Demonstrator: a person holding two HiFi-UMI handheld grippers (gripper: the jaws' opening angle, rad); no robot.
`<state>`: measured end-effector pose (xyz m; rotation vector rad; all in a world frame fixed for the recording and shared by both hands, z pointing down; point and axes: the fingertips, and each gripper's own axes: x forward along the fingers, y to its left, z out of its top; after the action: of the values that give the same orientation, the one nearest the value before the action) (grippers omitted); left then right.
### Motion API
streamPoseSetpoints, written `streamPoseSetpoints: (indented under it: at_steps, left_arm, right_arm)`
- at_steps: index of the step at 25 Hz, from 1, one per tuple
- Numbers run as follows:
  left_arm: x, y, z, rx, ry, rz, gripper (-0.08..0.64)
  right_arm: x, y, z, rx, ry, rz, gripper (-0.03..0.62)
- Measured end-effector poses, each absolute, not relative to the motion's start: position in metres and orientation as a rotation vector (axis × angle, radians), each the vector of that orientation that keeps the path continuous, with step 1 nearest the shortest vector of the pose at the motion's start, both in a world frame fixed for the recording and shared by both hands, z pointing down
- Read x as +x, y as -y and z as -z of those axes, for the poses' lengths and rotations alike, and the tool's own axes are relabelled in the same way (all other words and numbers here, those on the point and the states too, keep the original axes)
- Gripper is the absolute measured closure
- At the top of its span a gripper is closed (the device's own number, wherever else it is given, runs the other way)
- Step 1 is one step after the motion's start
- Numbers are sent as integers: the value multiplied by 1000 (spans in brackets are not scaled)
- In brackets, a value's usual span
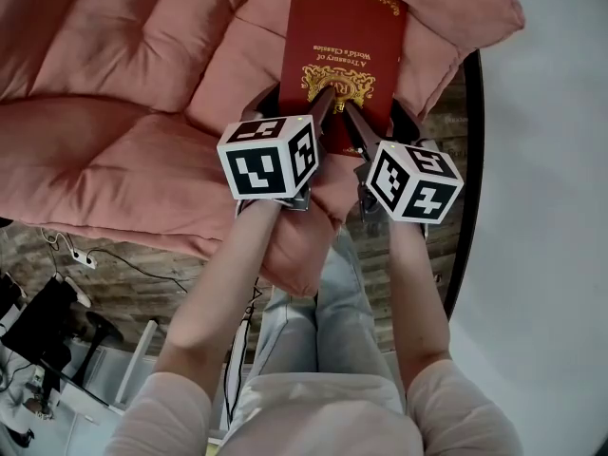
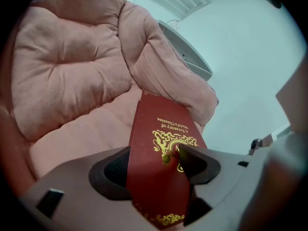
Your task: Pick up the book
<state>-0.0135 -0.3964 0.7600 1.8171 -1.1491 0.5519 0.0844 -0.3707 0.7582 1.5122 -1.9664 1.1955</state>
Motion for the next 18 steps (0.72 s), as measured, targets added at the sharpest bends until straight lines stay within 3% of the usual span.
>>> streamPoseSetpoints:
  at_steps: [18]
  left_arm:
    - [-19,384,-686,1792,1280,-427,261]
  right_arm:
    - [82,369,-682,1490,2067,-1042,257]
